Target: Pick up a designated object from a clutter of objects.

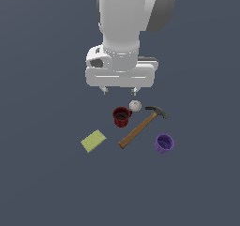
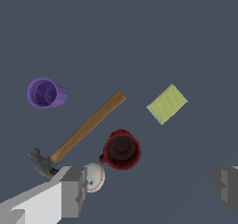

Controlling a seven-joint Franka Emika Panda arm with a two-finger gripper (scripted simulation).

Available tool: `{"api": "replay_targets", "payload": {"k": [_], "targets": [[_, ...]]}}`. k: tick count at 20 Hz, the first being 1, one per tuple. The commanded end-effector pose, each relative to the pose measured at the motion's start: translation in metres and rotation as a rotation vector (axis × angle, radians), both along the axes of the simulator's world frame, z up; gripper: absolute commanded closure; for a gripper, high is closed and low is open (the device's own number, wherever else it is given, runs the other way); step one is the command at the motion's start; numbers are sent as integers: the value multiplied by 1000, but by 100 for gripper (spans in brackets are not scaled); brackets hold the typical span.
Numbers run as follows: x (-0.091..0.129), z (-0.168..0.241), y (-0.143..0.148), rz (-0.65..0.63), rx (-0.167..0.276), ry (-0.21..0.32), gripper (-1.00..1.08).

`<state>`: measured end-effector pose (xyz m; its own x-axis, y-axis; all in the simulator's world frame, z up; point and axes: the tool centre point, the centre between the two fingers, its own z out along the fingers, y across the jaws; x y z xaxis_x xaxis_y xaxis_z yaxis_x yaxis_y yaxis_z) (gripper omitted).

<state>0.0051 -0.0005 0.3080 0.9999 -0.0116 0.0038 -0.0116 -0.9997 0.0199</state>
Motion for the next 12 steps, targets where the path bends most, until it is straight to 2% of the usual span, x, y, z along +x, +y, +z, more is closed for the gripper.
{"api": "replay_targets", "payload": {"k": [1, 12], "targets": [[0, 0, 0, 0, 0, 0, -92], [-2, -1, -4, 4, 10, 11, -92]]}}
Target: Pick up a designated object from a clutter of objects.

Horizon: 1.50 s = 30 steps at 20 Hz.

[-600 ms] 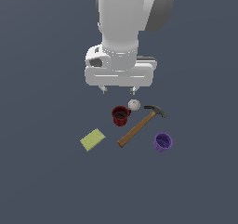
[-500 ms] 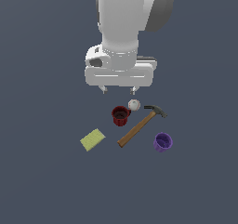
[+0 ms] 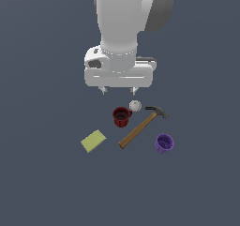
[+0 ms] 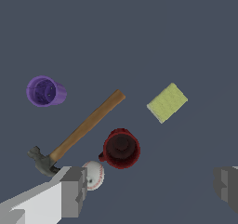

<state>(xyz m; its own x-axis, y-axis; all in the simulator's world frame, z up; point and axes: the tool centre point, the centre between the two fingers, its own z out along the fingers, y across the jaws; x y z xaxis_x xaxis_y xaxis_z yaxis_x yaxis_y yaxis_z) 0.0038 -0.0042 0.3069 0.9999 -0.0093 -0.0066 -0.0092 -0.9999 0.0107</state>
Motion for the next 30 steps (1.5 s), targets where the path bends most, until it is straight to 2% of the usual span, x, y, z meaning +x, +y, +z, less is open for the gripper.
{"api": "replay_targets", "payload": {"k": [1, 7, 13, 23, 30], "targets": [[0, 0, 0, 2, 1, 1, -92], [5, -10, -5, -36, 5, 0, -92], [19, -38, -18, -135, 14, 0, -92], [47, -130, -65, -442, 27, -2, -92], [53, -197, -102, -658, 20, -6, -92]]}}
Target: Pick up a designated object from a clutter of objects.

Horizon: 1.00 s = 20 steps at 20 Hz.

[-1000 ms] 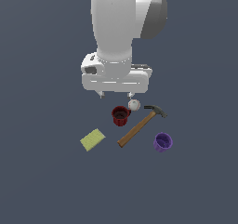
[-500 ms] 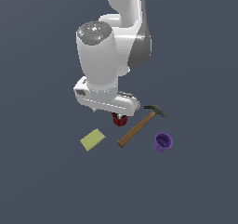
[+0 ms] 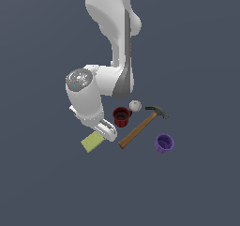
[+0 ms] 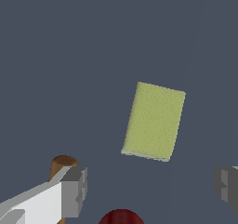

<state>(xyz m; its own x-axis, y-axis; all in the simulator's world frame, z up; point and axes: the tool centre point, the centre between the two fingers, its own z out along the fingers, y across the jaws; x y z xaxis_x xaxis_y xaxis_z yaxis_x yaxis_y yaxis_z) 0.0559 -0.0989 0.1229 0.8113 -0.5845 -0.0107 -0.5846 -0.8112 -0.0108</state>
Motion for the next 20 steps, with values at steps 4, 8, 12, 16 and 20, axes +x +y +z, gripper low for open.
{"api": "replay_targets", "payload": {"k": [4, 8, 12, 16, 20], "targets": [[0, -39, -22, -125, -8, -1, -92], [-1, -56, -31, -177, -13, -1, -92], [-2, -63, -36, -199, -15, -1, -92], [-2, -63, -35, -195, -15, 1, -92], [-3, -74, -35, -196, -15, 0, -92]]}}
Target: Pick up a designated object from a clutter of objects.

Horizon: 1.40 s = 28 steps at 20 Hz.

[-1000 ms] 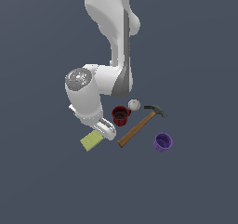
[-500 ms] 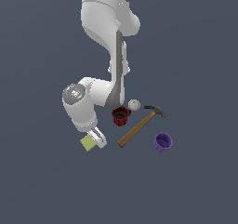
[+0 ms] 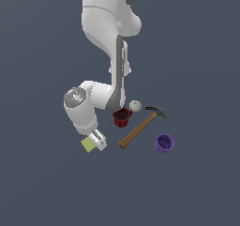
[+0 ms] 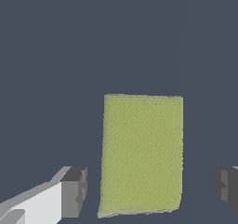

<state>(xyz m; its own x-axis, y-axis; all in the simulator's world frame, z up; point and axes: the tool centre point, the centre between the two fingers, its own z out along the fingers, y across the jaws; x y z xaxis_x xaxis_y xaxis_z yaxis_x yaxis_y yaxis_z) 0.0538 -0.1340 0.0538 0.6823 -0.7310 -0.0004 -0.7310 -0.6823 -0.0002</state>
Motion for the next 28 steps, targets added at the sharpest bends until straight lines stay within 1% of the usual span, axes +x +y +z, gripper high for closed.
{"api": "replay_targets", "payload": {"k": [1, 7, 12, 13, 22, 28], "targets": [[-1, -9, 0, -1, 0, 1, -92], [-1, -37, 0, -4, 0, 0, -92], [0, -44, -1, -5, 0, 0, -92], [0, -44, -1, -5, 0, 0, 108], [0, -44, -1, -5, 0, 0, 108], [1, -36, 6, -4, 0, 0, 108]]}}
